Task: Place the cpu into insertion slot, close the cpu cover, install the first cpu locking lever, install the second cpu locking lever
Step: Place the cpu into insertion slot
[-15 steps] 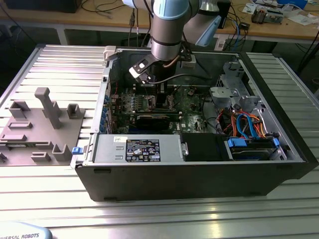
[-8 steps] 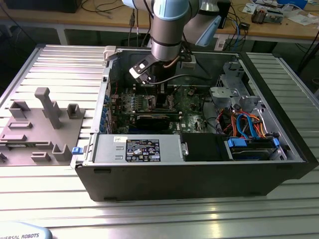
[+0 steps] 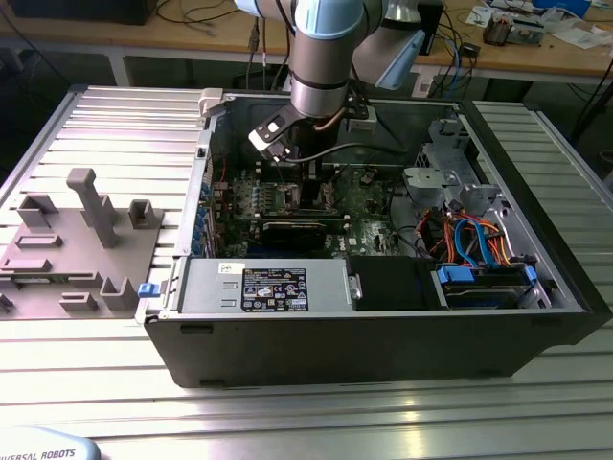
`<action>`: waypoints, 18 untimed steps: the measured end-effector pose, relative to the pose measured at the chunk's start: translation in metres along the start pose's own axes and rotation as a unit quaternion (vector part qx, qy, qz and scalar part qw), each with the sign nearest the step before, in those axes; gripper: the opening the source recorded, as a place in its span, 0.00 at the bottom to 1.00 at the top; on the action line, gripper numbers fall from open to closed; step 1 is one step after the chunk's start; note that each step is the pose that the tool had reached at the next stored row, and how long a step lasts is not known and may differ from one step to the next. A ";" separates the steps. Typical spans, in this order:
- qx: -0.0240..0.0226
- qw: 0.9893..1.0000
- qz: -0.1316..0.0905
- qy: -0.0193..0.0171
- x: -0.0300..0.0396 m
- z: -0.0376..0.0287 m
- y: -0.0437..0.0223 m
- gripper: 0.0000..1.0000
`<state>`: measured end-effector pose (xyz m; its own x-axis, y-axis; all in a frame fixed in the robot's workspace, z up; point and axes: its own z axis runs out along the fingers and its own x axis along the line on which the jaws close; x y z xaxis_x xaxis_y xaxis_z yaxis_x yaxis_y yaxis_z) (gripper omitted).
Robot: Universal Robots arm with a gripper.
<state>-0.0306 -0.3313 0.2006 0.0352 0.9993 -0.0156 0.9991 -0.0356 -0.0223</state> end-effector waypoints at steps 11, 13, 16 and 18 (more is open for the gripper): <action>0.001 1.000 -0.002 0.000 -0.0001 -0.0059 0.0010 0.62; 0.001 1.000 -0.003 0.000 0.0000 -0.0049 0.0011 0.62; 0.001 1.000 -0.004 0.001 0.0000 -0.0034 0.0012 0.62; 0.001 1.000 -0.004 0.002 0.0002 -0.0029 0.0013 0.62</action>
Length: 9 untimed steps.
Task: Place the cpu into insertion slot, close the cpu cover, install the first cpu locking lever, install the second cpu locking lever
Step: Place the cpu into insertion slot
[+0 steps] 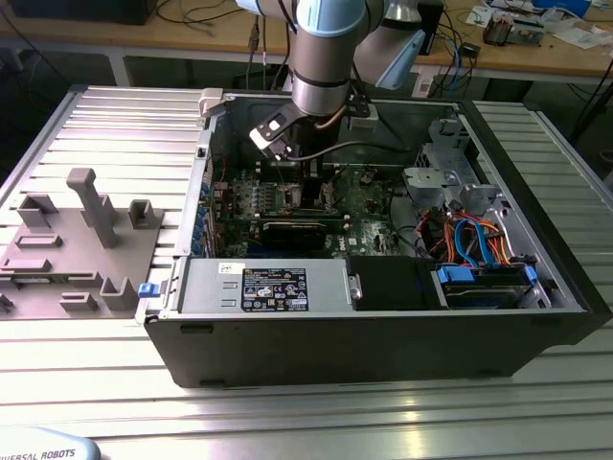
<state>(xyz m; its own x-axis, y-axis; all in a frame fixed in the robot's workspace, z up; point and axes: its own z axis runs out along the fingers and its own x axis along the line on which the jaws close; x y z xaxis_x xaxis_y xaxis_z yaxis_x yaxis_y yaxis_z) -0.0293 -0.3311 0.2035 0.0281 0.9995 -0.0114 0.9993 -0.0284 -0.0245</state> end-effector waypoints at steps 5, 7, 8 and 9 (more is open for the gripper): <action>0.000 1.000 0.000 0.000 0.0005 0.0005 -0.0001 0.62; 0.000 1.000 0.000 0.000 0.0005 0.0002 -0.0001 0.62; 0.000 1.000 0.000 0.000 0.0004 -0.0010 -0.0001 0.62; 0.000 1.000 0.000 0.000 0.0004 -0.0031 -0.0002 0.62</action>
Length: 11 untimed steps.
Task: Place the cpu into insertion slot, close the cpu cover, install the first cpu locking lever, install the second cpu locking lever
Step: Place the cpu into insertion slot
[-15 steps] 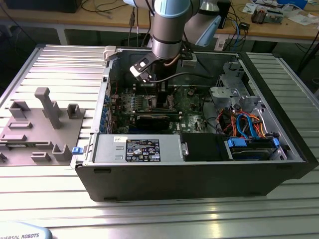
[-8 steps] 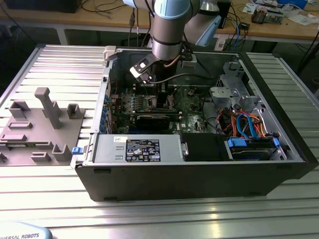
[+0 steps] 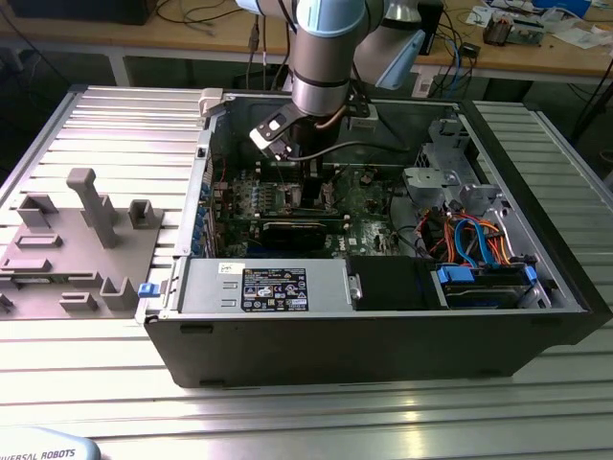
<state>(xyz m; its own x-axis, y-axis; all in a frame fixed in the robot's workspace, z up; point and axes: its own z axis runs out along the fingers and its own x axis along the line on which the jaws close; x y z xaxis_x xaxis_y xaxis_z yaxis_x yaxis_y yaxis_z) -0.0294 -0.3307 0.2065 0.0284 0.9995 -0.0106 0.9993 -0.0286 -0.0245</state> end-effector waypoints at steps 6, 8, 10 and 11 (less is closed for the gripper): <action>0.000 1.000 0.000 0.000 -0.0001 -0.0109 -0.0002 0.62; 0.000 1.000 0.000 0.000 -0.0003 -0.0109 -0.0001 0.60; 0.000 1.000 -0.001 0.000 -0.0020 -0.0110 -0.0001 0.47; 0.000 1.000 -0.002 0.000 -0.0032 -0.0110 -0.0001 0.41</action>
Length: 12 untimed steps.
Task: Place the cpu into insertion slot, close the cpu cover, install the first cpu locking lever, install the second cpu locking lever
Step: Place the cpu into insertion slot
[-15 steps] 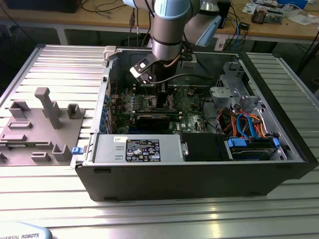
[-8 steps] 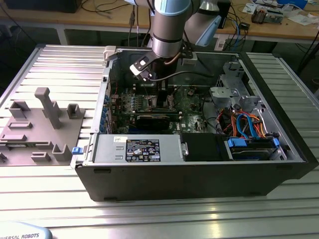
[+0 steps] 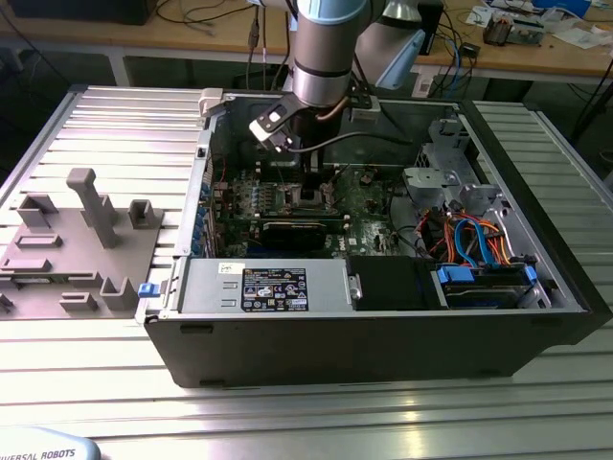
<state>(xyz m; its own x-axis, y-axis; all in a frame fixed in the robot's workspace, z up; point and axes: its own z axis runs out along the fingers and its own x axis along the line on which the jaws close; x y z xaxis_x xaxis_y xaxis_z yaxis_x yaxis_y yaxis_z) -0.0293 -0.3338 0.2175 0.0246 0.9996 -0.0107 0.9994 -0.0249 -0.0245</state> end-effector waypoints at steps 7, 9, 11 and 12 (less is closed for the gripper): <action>0.000 1.000 -0.011 0.000 -0.0060 -0.0110 -0.0001 0.11; 0.000 1.000 -0.011 0.000 -0.0060 -0.0132 -0.0001 0.11; 0.000 1.000 -0.011 0.000 -0.0061 -0.0197 -0.0003 0.11; 0.000 1.000 -0.011 0.000 -0.0061 -0.0223 -0.0003 0.11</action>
<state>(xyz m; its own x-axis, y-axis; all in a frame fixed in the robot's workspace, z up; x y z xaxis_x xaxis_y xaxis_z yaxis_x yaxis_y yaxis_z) -0.0292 -0.3397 0.2399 0.0019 0.9999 -0.0102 0.9997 -0.0021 -0.0257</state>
